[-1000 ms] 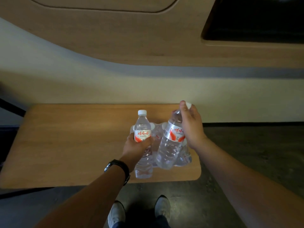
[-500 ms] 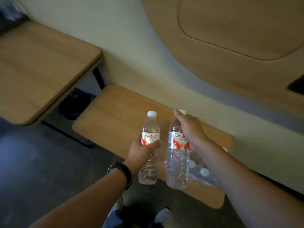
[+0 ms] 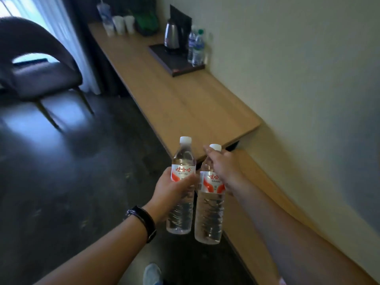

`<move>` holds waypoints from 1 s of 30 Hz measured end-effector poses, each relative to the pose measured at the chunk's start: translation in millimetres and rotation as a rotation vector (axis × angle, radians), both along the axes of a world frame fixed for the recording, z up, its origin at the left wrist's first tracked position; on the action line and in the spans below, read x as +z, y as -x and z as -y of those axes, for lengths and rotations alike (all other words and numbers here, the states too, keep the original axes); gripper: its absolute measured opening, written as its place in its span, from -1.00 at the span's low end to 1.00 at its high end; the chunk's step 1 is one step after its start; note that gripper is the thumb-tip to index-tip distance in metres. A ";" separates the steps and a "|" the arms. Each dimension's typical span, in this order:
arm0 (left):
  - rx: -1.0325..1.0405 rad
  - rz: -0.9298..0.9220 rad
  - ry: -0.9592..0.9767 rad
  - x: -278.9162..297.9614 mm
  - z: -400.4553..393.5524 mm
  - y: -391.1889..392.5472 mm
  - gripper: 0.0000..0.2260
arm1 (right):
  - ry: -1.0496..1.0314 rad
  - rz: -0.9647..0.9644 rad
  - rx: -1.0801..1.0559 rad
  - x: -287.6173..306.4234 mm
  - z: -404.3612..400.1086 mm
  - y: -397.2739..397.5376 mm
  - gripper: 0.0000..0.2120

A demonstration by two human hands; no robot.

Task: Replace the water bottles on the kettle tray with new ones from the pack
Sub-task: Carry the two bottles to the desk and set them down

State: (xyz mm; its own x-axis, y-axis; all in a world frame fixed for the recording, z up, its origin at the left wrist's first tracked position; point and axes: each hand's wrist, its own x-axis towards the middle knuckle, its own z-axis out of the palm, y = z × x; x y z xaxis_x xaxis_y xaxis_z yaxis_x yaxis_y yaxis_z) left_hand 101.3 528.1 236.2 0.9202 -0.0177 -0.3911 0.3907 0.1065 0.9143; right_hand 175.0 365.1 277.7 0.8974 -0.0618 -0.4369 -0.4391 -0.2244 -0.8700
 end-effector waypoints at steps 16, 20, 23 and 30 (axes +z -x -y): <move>0.240 0.079 -0.021 46.9 -291.3 -186.7 -0.42 | -0.059 0.126 0.249 61.0 -316.6 -220.2 -0.61; 0.249 0.091 -0.046 50.4 -339.8 -267.4 -0.52 | -0.093 0.142 0.263 61.1 -366.9 -301.3 -0.62; 0.262 0.096 -0.071 58.5 -370.3 -333.4 -0.43 | -0.094 0.166 0.266 66.9 -398.7 -367.4 -0.64; 0.155 0.110 -0.080 71.4 -424.6 -480.7 -0.58 | -0.077 0.160 0.167 80.4 -445.7 -501.6 -0.65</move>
